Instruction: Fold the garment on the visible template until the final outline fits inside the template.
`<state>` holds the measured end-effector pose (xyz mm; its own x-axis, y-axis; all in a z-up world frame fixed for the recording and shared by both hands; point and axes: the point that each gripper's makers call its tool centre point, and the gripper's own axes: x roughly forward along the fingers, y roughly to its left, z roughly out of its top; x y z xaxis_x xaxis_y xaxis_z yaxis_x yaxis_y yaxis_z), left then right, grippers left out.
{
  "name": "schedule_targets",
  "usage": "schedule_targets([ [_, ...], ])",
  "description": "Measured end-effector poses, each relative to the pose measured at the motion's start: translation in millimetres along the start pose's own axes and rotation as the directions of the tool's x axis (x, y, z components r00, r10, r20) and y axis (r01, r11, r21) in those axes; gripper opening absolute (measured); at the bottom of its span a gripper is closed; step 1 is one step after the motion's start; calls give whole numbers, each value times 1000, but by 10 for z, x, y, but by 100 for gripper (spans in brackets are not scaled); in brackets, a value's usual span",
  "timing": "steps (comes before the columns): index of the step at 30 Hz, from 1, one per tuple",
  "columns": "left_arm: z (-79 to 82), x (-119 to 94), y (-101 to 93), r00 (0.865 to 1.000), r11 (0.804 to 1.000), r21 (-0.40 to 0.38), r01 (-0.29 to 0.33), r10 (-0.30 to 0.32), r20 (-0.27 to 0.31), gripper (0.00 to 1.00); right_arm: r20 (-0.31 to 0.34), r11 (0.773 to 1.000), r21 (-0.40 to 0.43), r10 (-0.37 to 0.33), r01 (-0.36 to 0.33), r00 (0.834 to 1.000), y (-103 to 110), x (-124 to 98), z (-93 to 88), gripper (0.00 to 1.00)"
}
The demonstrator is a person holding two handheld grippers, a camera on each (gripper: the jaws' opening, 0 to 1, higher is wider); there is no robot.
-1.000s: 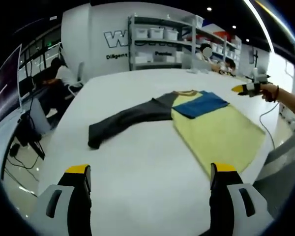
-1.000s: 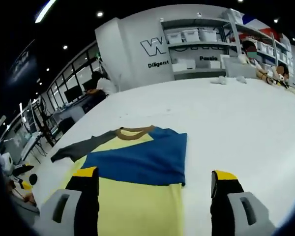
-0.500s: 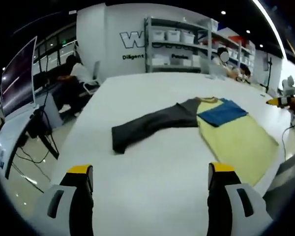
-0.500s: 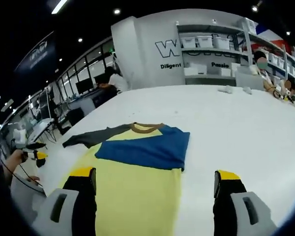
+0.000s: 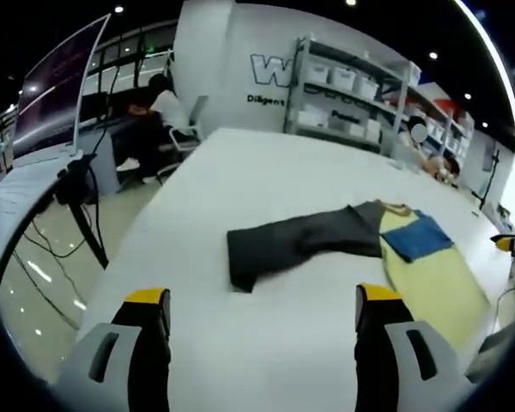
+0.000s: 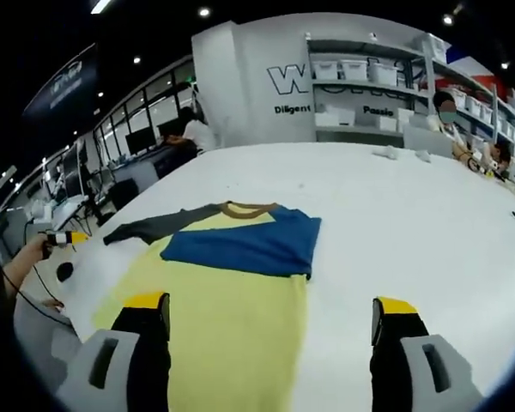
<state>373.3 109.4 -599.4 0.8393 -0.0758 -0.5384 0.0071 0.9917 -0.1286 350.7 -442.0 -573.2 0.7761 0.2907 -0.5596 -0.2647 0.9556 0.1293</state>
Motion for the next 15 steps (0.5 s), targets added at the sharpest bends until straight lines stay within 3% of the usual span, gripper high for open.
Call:
schedule_targets([
  [5, 85, 168, 98, 1000, 1000, -9, -13, 13, -4, 85, -19, 1000, -6, 8, -8, 1000, 3, -56, -67, 99],
  [9, 119, 308, 150, 1000, 994, -104, -15, 17, 18, 78, -38, 1000, -16, 14, -14, 999, 16, -86, -131, 99],
  [11, 84, 363, 172, 1000, 987, -159, -18, 18, 2, 70, -48, 999, -36, 7, -8, 999, 10, -98, -166, 99],
  [15, 4, 475, 246, 998, 986, -155, -66, 63, -20, 67, -57, 999, -39, -11, 9, 998, -33, -106, -209, 99],
])
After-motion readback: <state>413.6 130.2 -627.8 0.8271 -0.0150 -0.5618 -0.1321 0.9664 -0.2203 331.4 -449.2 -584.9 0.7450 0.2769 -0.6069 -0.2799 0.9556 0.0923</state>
